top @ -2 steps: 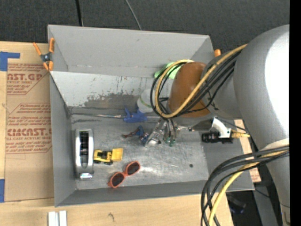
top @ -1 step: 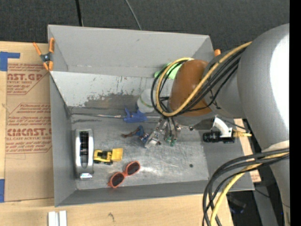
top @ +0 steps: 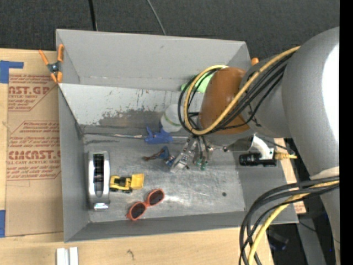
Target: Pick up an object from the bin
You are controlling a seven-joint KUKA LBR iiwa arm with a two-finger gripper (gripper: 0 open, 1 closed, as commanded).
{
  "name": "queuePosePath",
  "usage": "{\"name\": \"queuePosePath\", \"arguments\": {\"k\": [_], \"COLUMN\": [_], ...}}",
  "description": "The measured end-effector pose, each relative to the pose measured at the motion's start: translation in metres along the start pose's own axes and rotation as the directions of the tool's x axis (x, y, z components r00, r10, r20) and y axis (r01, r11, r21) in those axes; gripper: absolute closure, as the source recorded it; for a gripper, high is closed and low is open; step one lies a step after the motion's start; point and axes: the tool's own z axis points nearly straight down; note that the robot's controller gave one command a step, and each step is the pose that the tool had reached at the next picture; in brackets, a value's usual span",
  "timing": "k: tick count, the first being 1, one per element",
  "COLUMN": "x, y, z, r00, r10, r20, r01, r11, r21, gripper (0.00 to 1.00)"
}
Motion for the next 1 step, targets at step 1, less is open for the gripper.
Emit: {"name": "queuePosePath", "arguments": {"k": [1], "x": [0.0012], "y": [-0.0006], "z": [-0.0119], "r00": [1.000], "r10": [0.000], "r20": [-0.007], "r01": [0.000], "r11": [1.000], "r21": [0.003], "gripper": [1.00]}}
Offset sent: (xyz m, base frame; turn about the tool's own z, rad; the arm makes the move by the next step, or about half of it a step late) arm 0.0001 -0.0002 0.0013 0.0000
